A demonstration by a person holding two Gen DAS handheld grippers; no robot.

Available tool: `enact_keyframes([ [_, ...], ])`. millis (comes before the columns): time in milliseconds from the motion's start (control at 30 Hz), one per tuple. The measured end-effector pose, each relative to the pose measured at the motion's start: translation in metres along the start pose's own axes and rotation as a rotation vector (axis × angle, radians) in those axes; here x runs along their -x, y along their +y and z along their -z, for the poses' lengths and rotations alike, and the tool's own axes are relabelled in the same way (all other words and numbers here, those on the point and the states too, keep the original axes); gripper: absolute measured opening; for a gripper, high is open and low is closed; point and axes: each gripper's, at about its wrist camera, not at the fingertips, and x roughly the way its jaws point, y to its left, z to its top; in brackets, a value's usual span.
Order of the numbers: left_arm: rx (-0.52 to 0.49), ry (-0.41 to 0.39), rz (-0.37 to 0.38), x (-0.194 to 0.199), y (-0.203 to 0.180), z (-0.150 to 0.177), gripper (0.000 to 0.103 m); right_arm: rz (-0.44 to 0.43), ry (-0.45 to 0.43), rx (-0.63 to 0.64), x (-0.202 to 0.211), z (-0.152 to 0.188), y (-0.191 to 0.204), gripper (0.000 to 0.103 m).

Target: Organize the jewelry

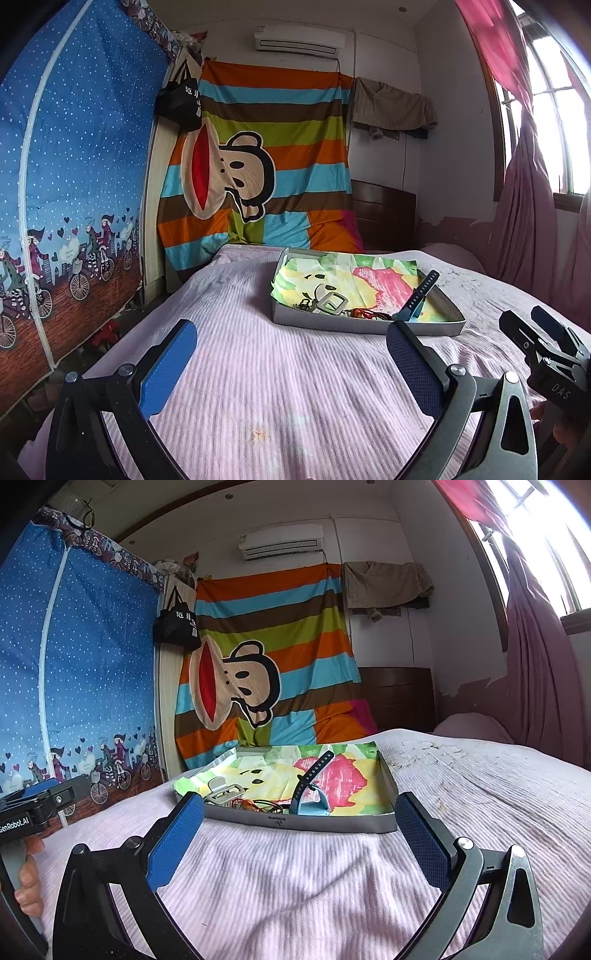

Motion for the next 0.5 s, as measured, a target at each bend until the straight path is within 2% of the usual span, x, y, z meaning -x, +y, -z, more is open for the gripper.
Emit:
enact_keyframes([
  [233,-0.048,0.003,-0.021,0.0015,-0.0091,0.0064,0.103,0.026,0.023,0.017,-0.0026,0.0040,0.0039,0.102],
  [500,-0.057,0.010,-0.029,0.0019,-0.0096,0.0079,0.103,0.071,0.054,0.005,-0.0073,0.0068,0.0013,0.102],
])
